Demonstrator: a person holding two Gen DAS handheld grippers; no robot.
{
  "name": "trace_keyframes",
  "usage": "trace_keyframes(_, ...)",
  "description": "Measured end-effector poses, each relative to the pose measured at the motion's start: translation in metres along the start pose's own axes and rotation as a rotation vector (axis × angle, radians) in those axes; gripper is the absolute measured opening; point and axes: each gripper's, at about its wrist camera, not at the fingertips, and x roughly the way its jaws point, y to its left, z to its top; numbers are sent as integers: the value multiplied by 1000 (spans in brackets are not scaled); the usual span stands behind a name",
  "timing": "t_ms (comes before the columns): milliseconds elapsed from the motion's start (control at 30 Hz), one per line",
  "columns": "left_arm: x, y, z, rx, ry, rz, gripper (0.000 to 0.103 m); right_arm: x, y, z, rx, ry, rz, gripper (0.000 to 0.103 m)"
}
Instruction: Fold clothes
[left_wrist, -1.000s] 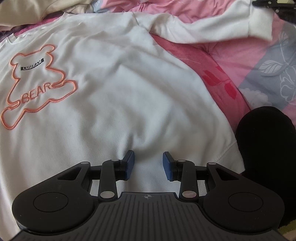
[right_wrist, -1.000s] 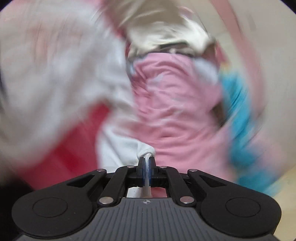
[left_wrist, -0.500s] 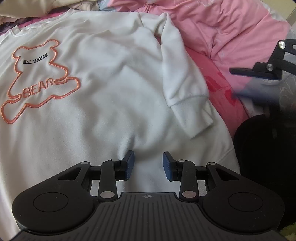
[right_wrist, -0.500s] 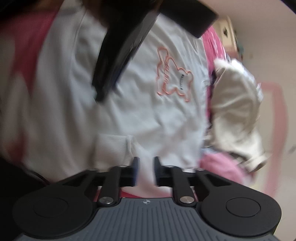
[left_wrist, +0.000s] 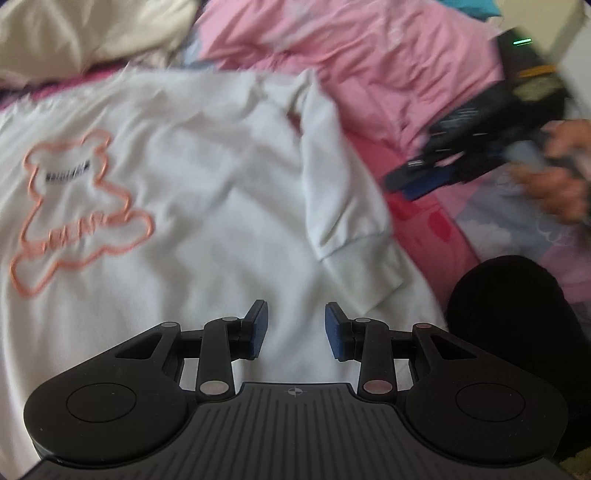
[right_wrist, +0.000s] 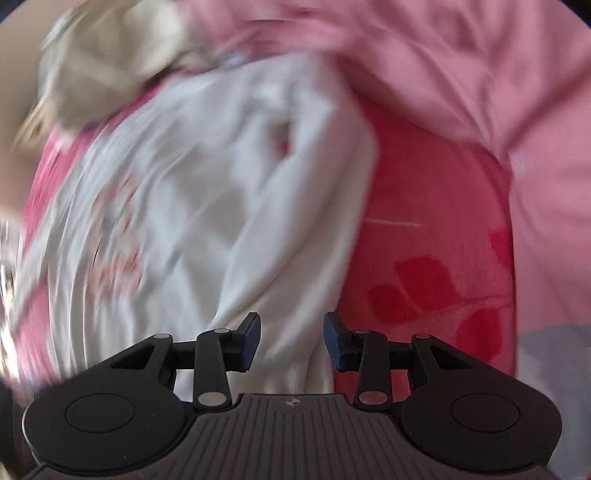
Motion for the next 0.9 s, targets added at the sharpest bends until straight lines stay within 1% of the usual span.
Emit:
trace_keyframes(67, 3, -2, 9, 21, -22, -4, 34, 12, -13, 5, 70, -20, 6, 40)
trace_keyframes(133, 8, -2, 19, 25, -31, -13, 35, 22, -21, 6, 114, -31, 35, 40)
trace_keyframes(200, 15, 0, 29, 15, -37, -25, 35, 28, -27, 5, 126, -42, 64, 25)
trace_keyframes(233, 18, 2, 33, 8, -38, -33, 35, 27, -28, 4, 111, -61, 66, 12)
trace_keyframes(267, 21, 3, 36, 3, -38, -39, 35, 24, -28, 2, 92, -84, 64, 6)
trace_keyframes(300, 25, 2, 40, 1, -40, -42, 35, 21, -28, 0, 72, -107, 63, 4)
trace_keyframes(367, 35, 0, 47, -2, -48, -42, 35, 12, -24, -6, 9, -165, 42, 2)
trace_keyframes(467, 57, -7, 61, -14, -51, -22, 37, -3, -14, -16, -108, -252, -12, 2)
trace_keyframes(567, 81, -23, 77, 19, -31, -27, 37, -12, -2, -23, -204, -323, -64, 2)
trace_keyframes(667, 102, -39, 90, 47, -16, -32, 38, -19, 3, -26, -261, -378, -100, 2)
trace_keyframes(733, 113, -46, 96, 41, -1, -39, 36, -26, 5, -26, -275, -414, -105, 2)
trace_keyframes(767, 116, -48, 99, 33, 4, -49, 25, -31, 5, -26, -280, -431, -98, 2)
trace_keyframes(800, 117, -47, 101, 15, 1, -65, 8, -36, 5, -26, -286, -447, -98, 2)
trace_keyframes(867, 112, -42, 101, -45, -25, -103, 3, -43, 3, -26, -310, -478, -129, 2)
trace_keyframes(900, 106, -37, 101, -87, -47, -134, 2, -44, 0, -25, -322, -485, -153, 2)
